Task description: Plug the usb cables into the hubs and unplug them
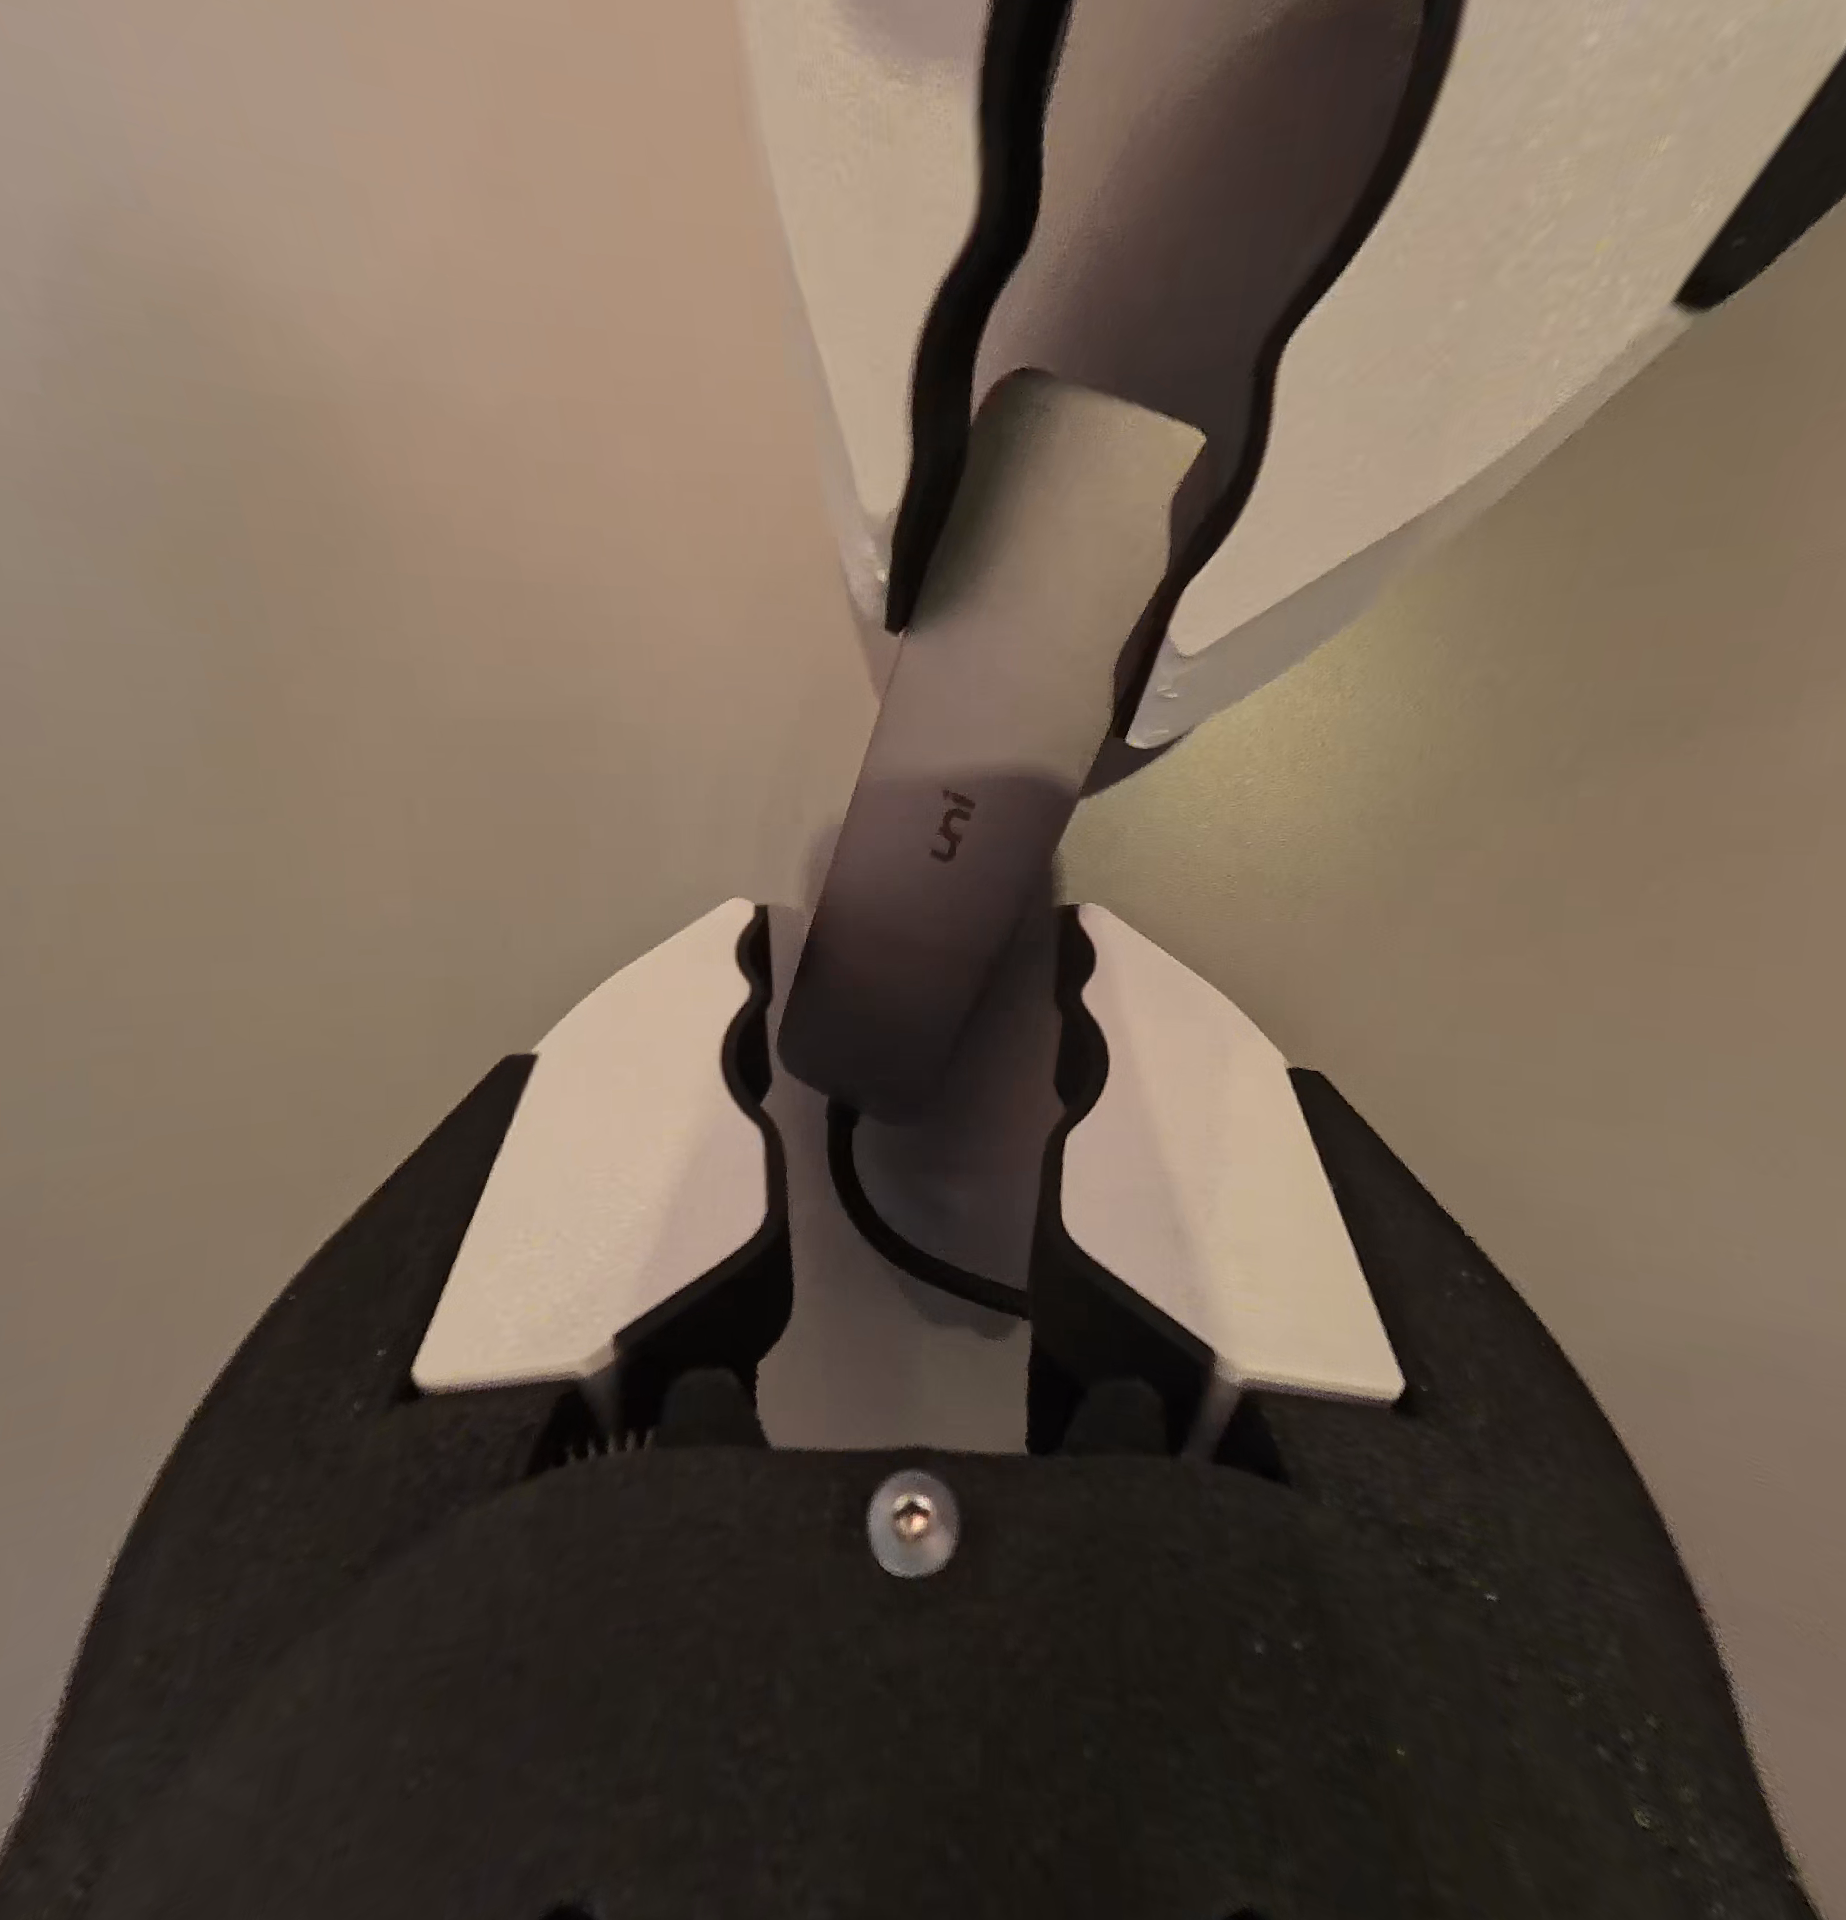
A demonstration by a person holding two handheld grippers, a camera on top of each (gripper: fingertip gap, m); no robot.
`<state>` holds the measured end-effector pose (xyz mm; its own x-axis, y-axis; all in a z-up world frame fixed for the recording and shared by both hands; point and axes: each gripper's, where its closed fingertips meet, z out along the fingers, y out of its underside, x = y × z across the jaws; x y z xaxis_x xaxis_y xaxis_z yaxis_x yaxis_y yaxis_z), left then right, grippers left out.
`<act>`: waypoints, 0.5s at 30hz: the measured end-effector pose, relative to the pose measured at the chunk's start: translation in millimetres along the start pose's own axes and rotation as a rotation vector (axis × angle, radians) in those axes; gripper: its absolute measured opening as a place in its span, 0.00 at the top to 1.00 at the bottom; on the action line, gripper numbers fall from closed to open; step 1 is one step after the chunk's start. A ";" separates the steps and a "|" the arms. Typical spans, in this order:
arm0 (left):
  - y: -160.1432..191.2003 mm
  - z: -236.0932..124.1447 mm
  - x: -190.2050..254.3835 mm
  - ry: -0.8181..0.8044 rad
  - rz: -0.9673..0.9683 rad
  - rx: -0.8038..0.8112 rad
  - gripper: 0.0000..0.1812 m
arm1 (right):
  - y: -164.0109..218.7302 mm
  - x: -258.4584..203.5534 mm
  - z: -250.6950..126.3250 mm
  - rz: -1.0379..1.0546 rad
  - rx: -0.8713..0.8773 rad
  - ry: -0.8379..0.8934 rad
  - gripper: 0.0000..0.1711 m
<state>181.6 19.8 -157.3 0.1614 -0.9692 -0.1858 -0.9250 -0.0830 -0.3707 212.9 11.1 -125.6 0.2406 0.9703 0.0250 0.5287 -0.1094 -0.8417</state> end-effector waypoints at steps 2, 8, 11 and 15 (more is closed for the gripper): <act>-2.5 2.8 0.8 0.010 0.007 0.016 0.74 | -3.5 -0.8 -3.1 -0.018 0.018 0.001 0.82; -5.3 3.1 5.5 0.056 -0.008 0.059 0.79 | -6.9 -3.3 -7.0 -0.053 0.079 -0.014 0.87; 4.5 -2.7 4.6 0.061 0.007 0.026 0.80 | -7.8 -4.3 -10.0 -0.153 0.105 0.023 0.79; 20.2 -11.4 2.4 0.092 -0.039 0.003 0.80 | -12.6 -7.4 -16.9 -0.320 0.132 0.113 0.76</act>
<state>159.4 13.1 -154.8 0.1648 -0.9825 -0.0866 -0.9176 -0.1205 -0.3789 218.2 1.7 -106.0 0.1726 0.9200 0.3519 0.4840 0.2319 -0.8438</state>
